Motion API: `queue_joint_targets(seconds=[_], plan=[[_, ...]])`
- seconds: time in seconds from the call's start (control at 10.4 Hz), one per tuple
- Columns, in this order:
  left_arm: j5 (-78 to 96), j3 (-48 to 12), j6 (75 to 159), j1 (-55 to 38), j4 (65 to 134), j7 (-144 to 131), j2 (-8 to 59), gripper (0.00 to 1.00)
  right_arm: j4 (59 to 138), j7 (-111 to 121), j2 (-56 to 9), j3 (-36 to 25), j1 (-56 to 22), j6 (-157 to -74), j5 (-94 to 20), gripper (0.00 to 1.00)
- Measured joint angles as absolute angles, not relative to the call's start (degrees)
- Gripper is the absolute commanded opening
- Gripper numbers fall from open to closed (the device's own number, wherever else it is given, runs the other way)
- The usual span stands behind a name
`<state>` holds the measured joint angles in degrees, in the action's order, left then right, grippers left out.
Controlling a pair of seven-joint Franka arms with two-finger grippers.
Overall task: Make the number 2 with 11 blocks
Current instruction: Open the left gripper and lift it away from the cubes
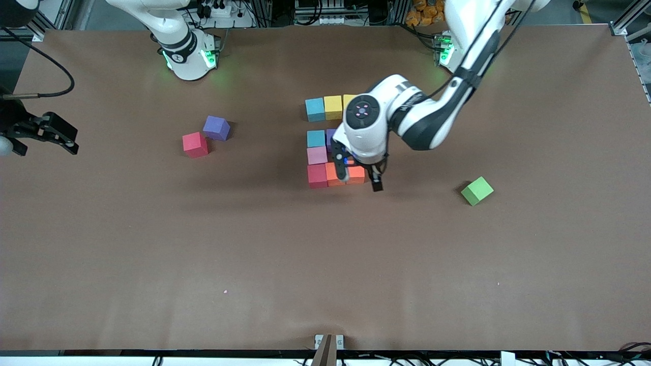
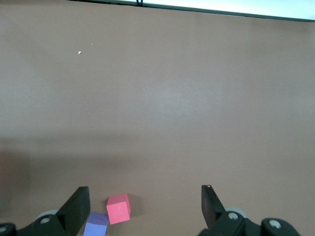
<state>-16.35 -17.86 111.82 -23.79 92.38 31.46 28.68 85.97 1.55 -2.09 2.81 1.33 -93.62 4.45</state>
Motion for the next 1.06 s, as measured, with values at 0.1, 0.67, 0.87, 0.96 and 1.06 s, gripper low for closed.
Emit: queue_joint_targets(seconds=[0.1, 0.67, 0.87, 0.96, 1.06], plan=[[-16.4, -17.2, 110.0, -23.0, 90.5, 31.5, 27.9, 1.0, 86.0, 1.8, -2.3, 2.8, 1.5, -93.6, 4.3, 1.0], [-16.4, -15.6, 102.5, -18.6, 83.1, 31.5, 23.4, 1.0, 85.6, 3.4, -2.6, 4.1, 0.6, -88.7, -0.1, 1.0], [-16.3, -14.9, 102.1, -16.0, 82.4, 31.5, 22.1, 1.0, 85.4, 3.4, -2.6, 4.0, 0.4, -87.2, -0.1, 1.0], [-16.3, -14.8, 102.1, -14.2, 82.3, 31.4, 21.3, 1.0, 85.3, 3.4, -2.6, 3.9, 0.4, -86.7, -0.1, 1.0], [-16.3, -14.8, 102.1, -12.6, 82.2, 31.3, 20.6, 1.0, 85.3, 3.4, -2.6, 3.9, 0.5, -86.4, -0.1, 1.0]])
